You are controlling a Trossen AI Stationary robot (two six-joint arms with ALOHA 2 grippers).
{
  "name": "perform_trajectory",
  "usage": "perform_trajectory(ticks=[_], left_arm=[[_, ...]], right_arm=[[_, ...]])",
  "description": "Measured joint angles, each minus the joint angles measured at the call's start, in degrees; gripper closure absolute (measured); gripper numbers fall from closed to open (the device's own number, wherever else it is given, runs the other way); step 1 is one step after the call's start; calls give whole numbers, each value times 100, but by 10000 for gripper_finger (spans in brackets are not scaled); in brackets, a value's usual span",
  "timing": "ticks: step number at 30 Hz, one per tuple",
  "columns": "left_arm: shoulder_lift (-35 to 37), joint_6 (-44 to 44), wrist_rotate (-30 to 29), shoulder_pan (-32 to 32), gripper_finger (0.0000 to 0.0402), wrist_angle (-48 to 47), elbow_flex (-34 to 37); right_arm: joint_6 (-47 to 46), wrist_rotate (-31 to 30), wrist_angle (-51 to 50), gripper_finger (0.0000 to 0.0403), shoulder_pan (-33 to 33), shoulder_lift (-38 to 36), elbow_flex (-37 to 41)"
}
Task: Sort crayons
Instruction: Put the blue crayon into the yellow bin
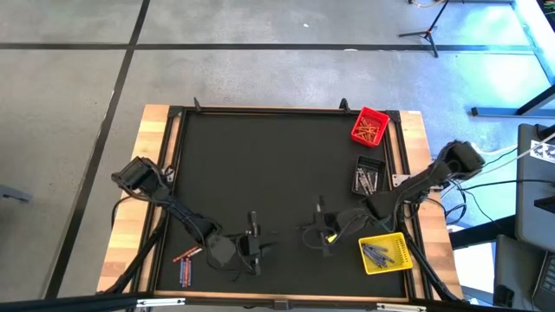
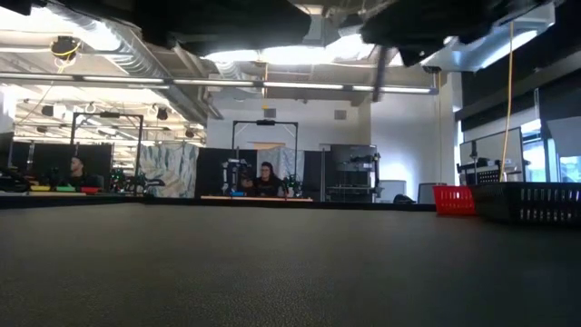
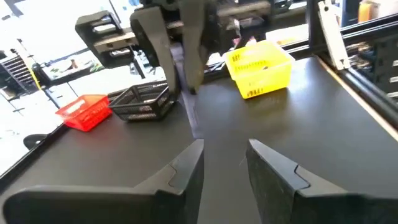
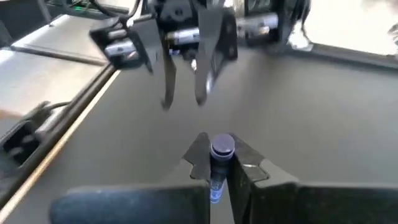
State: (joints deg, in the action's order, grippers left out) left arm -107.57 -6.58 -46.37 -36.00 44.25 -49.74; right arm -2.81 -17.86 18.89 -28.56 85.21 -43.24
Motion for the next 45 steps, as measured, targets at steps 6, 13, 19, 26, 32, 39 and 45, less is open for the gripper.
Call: perform_trajectory(ticks=[6, 13, 19, 26, 32, 39, 45], left_arm=[[0, -1, -3, -2, 290, -7, 0], [0, 2, -4, -5, 291, -13, 0], [0, 7, 2, -3, 291, -13, 0], [0, 44, 9, 2, 291, -13, 0], [0, 47, 17, 4, 291, -13, 0], [0, 51, 17, 4, 291, -12, 0], [0, 53, 17, 4, 291, -12, 0]], right_arm=[[-517, 58, -1498, 385, -244, -838, -2], [-1498, 57, -2991, 380, -665, -1689, 0], [-2471, 62, -3969, 388, -1182, -2191, 0], [-3820, 60, -4843, 384, -1855, -2424, -41], [-4859, 30, -6085, 389, -2375, -2420, -500], [-6169, 190, -6800, 382, -2900, -2236, -543], [-6590, 235, -6962, 385, -3288, -1908, -540]])
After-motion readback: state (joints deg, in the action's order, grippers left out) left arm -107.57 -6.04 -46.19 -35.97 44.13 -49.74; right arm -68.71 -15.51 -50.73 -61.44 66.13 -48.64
